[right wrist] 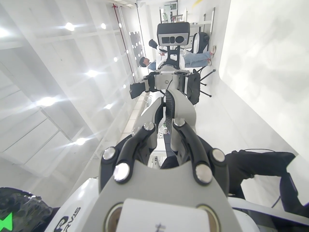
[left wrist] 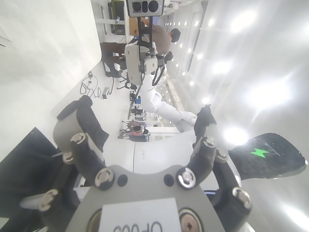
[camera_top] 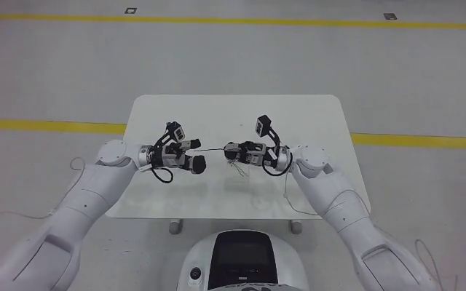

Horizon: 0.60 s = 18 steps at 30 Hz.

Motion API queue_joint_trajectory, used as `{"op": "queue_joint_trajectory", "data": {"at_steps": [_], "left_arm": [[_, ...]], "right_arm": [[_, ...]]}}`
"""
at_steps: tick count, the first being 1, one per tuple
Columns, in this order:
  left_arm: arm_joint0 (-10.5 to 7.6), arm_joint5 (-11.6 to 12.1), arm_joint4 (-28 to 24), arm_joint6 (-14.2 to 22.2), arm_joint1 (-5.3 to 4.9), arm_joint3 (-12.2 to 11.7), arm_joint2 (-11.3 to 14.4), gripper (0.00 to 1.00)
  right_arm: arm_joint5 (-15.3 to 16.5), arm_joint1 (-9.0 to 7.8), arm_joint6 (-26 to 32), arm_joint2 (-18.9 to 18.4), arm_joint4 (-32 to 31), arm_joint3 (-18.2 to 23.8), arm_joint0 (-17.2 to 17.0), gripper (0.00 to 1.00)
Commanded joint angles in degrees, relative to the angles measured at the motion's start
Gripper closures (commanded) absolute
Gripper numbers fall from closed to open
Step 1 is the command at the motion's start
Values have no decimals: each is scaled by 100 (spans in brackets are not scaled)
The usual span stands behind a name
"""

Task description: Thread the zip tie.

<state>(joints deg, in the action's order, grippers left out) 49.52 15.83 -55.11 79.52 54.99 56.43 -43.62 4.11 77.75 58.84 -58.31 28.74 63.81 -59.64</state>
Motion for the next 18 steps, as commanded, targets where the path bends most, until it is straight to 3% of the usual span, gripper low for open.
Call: {"op": "queue_joint_trajectory", "data": {"at_steps": [1, 5, 12, 18], "left_arm": [[37, -50, -83, 12, 5, 56, -5, 0], [75, -91, -21, 12, -1, 219, 94, 0], [84, -91, -9, -29, -2, 229, 98, 0], [213, -153, 56, -267, -31, 438, -33, 0]], "right_arm": [[7, 12, 83, 37, 88, -6, 4, 100], [25, 52, 237, 157, 222, -107, 79, 100], [57, 68, 161, 209, 179, -182, 131, 100], [31, 41, 96, 177, 191, 69, -27, 100]]}}
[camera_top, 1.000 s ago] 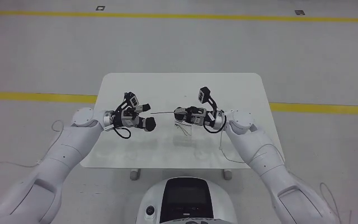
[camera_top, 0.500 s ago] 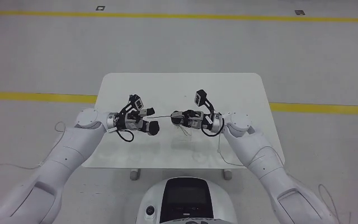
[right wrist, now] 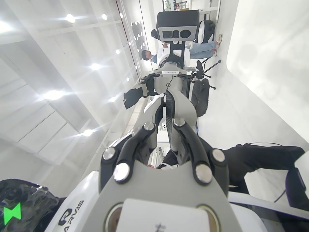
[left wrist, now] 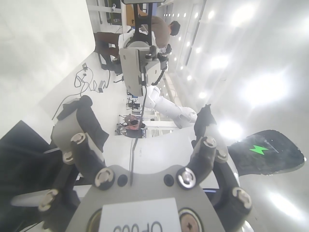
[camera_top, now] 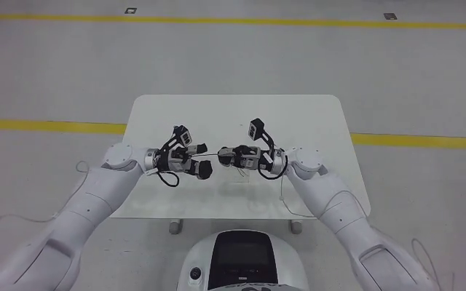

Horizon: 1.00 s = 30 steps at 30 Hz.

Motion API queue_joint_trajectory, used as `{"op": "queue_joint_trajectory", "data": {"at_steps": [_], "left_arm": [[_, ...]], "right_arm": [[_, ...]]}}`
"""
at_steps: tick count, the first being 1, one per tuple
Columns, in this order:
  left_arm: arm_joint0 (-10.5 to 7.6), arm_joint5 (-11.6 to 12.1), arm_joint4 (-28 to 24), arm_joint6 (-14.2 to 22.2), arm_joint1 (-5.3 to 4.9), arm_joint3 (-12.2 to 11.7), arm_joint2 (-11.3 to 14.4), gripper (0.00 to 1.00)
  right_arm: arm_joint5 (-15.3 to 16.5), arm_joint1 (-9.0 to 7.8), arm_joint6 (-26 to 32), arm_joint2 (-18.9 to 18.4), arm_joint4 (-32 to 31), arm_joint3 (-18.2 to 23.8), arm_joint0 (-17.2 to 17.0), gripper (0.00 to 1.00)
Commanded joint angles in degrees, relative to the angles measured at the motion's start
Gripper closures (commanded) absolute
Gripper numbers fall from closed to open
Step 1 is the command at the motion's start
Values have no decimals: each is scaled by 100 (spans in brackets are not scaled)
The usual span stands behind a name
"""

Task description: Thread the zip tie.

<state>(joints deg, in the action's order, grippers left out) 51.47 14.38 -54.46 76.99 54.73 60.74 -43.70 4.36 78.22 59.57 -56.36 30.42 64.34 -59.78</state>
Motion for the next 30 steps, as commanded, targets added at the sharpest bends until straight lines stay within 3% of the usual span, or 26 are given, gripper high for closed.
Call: {"op": "queue_joint_trajectory", "data": {"at_steps": [1, 11, 14, 23, 26, 28, 30], "left_arm": [[37, -20, -19, -22, -11, 15, -57, 0], [142, -64, -87, 115, -40, 21, -273, 0], [144, -85, -81, 265, -29, 57, -281, 0], [140, -140, -97, 265, -21, 229, -151, 0], [127, -141, -142, 265, -26, 213, -110, 11], [116, -134, -163, 265, -31, 195, -87, 27], [101, -129, -180, 265, -37, 177, -60, 29]], "right_arm": [[17, -16, 47, -49, 54, 32, -32, 100], [5, -102, 312, -254, 167, 155, -124, 100], [-49, -107, 354, -225, 155, 181, -116, 100], [-108, -76, 417, -44, 156, 105, -6, 100], [-99, -74, 414, -22, 160, 82, 15, 100], [-96, -74, 406, -15, 158, 74, 23, 100], [-102, -75, 380, -9, 153, 70, 27, 100]]}}
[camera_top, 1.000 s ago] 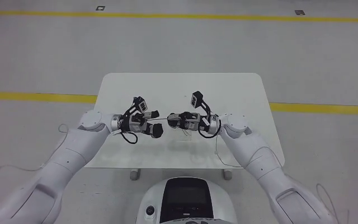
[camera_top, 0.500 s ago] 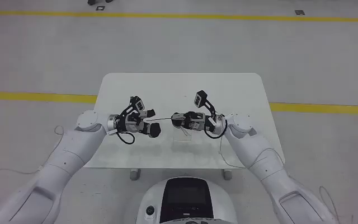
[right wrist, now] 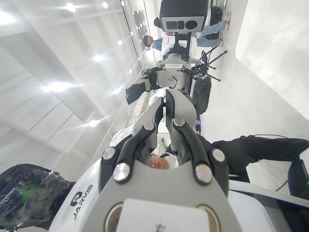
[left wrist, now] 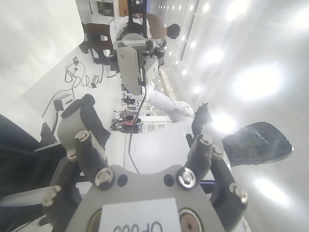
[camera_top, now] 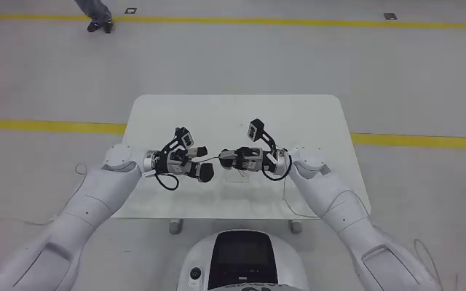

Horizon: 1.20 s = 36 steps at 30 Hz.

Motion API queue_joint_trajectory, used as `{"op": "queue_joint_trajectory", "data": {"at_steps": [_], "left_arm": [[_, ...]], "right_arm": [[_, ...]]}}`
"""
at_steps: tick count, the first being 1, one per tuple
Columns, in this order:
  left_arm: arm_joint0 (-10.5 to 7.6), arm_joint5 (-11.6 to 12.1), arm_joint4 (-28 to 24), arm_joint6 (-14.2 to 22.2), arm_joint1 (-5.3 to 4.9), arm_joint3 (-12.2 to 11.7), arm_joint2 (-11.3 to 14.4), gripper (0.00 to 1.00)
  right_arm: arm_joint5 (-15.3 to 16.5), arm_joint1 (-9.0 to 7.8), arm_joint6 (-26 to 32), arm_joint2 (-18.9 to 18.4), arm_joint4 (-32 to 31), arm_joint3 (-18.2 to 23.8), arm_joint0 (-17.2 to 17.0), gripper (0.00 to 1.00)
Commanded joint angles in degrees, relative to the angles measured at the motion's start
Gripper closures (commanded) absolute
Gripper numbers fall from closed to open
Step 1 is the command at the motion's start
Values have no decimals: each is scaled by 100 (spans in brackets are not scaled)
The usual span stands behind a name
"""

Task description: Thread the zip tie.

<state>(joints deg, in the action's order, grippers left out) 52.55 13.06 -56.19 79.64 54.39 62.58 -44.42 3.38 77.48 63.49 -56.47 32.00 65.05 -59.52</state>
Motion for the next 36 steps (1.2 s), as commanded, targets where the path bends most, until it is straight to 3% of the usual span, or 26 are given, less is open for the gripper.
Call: {"op": "queue_joint_trajectory", "data": {"at_steps": [1, 8, 24, 36], "left_arm": [[-13, 4, -13, 0, -5, -14, 24, 35], [-67, 78, -10, 0, -13, -141, 67, 54], [-145, 139, 65, 0, 37, -352, 98, 59], [-138, 161, 248, -90, 91, -381, 41, 70]], "right_arm": [[-10, -2, -31, 3, -13, -4, 4, 100], [-79, -7, -227, 58, -187, -19, 30, 100], [-122, -8, -192, 168, -255, -87, 83, 100], [-109, 13, -196, 249, -207, -183, 139, 100]]}}
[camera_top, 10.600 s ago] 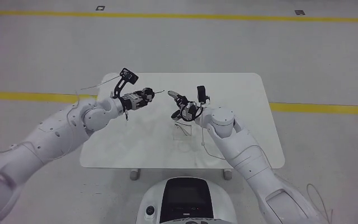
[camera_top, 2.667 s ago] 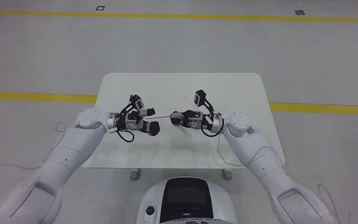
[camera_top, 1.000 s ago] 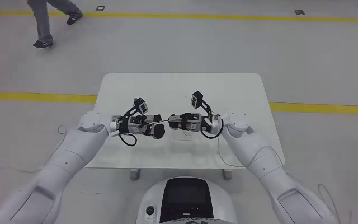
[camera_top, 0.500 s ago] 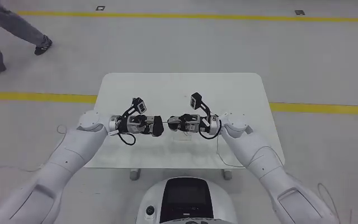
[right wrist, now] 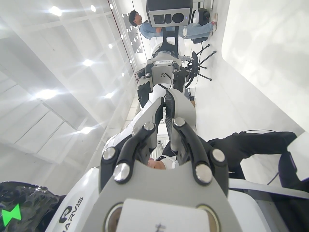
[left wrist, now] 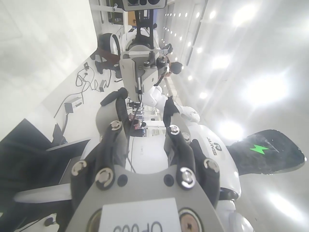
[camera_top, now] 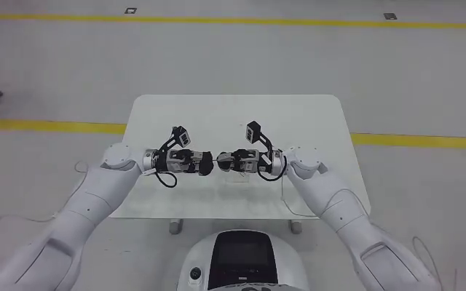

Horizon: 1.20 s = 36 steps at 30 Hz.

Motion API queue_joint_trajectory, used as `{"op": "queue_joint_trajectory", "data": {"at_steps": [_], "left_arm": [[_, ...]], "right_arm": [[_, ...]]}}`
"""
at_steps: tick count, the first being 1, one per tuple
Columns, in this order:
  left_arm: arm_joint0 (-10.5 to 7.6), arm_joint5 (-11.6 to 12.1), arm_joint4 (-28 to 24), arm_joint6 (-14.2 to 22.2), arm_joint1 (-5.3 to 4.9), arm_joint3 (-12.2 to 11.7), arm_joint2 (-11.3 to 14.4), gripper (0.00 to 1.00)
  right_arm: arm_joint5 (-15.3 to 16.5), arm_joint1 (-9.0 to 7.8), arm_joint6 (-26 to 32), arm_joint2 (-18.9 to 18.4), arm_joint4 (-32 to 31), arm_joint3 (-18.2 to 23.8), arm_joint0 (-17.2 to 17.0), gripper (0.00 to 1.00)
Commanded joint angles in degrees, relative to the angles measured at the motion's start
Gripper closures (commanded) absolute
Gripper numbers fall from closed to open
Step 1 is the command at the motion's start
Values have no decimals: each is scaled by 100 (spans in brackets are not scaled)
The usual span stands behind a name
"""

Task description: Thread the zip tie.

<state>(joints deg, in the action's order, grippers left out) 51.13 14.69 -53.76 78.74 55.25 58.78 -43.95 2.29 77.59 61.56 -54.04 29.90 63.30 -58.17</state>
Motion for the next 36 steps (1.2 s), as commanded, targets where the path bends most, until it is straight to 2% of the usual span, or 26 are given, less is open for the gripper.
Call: {"op": "queue_joint_trajectory", "data": {"at_steps": [1, 4, 19, 36], "left_arm": [[6, -2, 12, -1, 7, 0, -12, 70], [10, -6, 44, -8, 17, -5, -31, 75], [36, -39, 154, -29, 69, -66, -108, 81], [58, -64, 267, -23, 113, -91, -201, 96]], "right_arm": [[-1, 4, -4, 14, 4, -14, 9, 100], [-2, 12, -9, 42, 11, -34, 25, 100], [-4, 50, 3, 165, 37, -131, 102, 100], [49, 63, 32, 190, 91, -177, 127, 100]]}}
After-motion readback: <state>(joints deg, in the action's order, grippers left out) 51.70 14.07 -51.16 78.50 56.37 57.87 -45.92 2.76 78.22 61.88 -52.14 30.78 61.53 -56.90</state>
